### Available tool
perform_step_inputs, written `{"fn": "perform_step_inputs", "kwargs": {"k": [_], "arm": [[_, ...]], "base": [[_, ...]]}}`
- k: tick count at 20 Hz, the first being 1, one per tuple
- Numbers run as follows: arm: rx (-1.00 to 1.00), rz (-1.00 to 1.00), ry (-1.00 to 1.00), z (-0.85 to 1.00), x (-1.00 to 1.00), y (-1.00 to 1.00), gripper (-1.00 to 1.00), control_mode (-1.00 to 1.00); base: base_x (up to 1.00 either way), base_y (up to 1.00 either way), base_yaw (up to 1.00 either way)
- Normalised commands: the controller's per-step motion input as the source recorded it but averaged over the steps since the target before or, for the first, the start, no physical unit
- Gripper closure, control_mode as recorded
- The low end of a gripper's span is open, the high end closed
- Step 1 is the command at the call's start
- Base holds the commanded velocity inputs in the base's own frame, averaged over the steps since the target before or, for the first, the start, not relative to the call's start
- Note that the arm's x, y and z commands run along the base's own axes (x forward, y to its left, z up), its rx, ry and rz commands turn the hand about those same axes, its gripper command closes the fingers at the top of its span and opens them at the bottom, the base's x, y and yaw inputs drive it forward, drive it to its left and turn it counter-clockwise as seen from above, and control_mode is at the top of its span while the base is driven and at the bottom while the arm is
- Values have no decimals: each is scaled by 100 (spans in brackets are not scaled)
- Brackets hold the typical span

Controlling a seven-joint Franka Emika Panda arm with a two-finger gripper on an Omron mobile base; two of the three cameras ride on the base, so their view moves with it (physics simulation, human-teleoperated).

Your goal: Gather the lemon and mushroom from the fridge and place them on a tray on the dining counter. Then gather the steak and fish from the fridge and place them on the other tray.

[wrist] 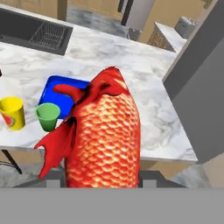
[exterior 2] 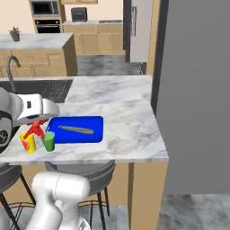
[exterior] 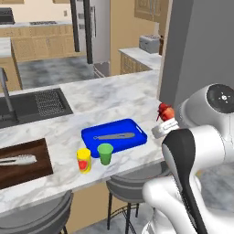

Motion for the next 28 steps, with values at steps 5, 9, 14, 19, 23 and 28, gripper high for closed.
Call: {"fn": "perform_step_inputs", "kwargs": {"k": [5, 9, 14, 19, 23, 28], "arm": [[0, 0, 0, 0, 0, 0, 100, 100], [4, 15, 5, 0, 50, -10, 100, -100], [5, 21, 15, -2, 100, -35, 100, -100], [-2, 7, 18, -39, 88, -5, 100, -100], [-7, -1, 8, -37, 31, 0, 100, -100], [-6, 0, 2, -47, 36, 0, 100, -100]], "base": [[87, -36, 35], [50, -12, 16], [0, 0, 0], [0, 0, 0], [0, 0, 0], [0, 0, 0]]}}
